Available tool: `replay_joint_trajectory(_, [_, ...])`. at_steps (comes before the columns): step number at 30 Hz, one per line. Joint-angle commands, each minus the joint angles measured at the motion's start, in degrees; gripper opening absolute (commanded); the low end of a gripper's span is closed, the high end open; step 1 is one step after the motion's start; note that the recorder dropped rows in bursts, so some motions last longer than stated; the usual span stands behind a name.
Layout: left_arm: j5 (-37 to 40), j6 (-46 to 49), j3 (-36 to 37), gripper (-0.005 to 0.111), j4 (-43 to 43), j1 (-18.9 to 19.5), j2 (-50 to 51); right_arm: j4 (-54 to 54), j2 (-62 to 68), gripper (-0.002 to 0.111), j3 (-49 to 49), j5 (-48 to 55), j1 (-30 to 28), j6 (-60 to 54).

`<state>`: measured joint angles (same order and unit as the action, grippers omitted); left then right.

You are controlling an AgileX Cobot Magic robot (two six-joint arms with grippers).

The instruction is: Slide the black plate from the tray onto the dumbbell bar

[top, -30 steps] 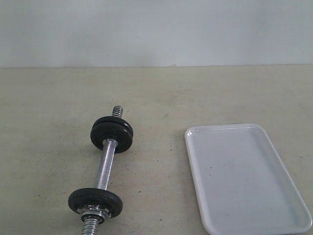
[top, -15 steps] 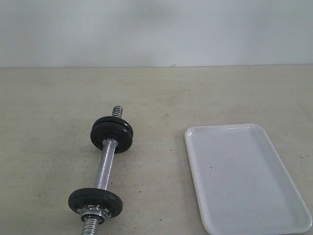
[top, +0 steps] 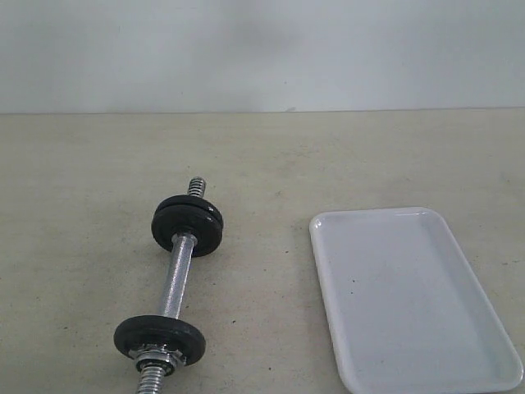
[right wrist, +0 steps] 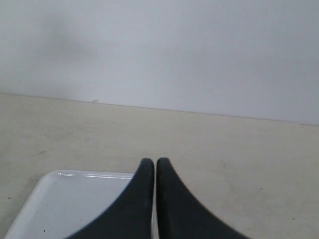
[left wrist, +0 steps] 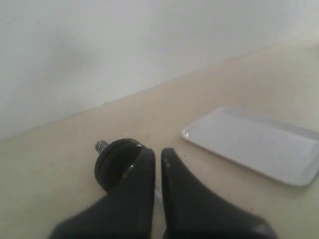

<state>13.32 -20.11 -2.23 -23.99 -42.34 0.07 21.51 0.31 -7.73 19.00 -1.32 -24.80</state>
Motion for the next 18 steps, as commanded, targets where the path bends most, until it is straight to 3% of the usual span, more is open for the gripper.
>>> replay_joint_trajectory(1, [-1.7,4.1,2.2,0.004,0.2,-0.1,-0.1,0.1,-0.3,0.000,0.3,-0.6,-0.4,0.3])
replay_joint_trajectory(7, [0.5,6.6,2.2,0.004,-1.1,-0.1,-0.1,0.1,-0.3,0.000,0.3,-0.6,-0.4,0.3])
replay_joint_trajectory(12, [10.2,9.5,2.2,0.004,-1.1,-0.1,-0.1,0.1,-0.3,0.000,0.4,-0.3,-0.4,0.3])
replay_joint_trajectory(14, [10.7,7.9,2.2,0.004,-1.2,-0.1,-0.1,-1.7,-0.3,0.000,0.4,0.0,-0.4,0.8])
replay_joint_trajectory(18, [10.7,5.5,2.2,0.004,-1.1,-0.1,-0.1,-14.9,-0.3,0.000,0.4,1.8,-0.4,15.5])
